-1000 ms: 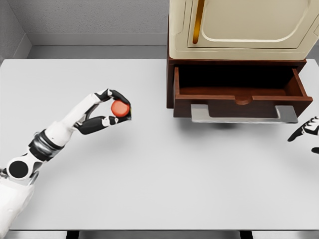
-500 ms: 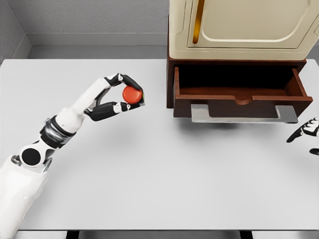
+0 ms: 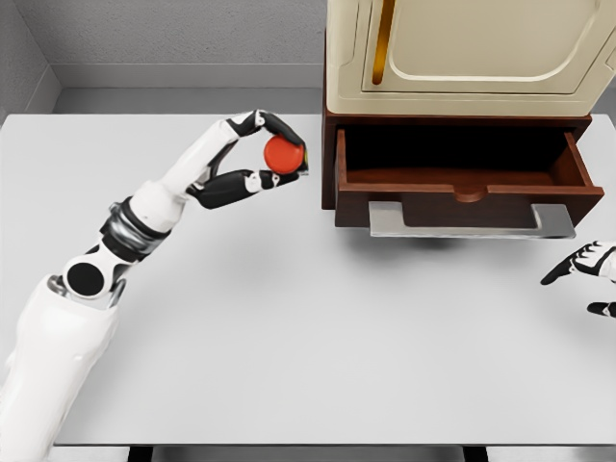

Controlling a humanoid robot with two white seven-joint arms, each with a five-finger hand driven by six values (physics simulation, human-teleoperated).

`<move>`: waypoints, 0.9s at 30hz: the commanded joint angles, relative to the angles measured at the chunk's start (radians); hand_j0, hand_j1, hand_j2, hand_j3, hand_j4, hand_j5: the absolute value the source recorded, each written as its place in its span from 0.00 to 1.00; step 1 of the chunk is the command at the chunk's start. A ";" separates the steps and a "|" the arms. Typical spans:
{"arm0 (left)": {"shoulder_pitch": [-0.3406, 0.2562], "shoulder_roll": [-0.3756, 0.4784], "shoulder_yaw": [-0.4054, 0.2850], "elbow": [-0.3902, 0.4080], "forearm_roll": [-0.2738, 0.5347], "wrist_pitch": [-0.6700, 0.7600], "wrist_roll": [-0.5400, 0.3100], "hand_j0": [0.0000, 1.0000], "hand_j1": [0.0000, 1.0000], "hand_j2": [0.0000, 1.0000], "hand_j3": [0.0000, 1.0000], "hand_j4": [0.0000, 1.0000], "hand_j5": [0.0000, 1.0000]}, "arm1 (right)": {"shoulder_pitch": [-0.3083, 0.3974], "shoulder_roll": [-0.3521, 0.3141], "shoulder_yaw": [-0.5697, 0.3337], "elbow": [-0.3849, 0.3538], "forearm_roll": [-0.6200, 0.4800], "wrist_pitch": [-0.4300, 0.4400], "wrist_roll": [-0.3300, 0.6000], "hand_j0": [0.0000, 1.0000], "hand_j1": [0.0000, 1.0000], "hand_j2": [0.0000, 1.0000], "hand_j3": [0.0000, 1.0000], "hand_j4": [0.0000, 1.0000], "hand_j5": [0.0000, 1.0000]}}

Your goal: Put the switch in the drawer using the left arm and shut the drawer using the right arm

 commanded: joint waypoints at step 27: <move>-0.132 -0.231 -0.001 0.021 -0.398 0.001 0.001 0.42 0.42 0.42 0.42 0.42 0.42 | 0.048 0.006 0.010 0.002 0.010 0.003 0.000 0.74 0.74 0.74 0.74 0.74 0.74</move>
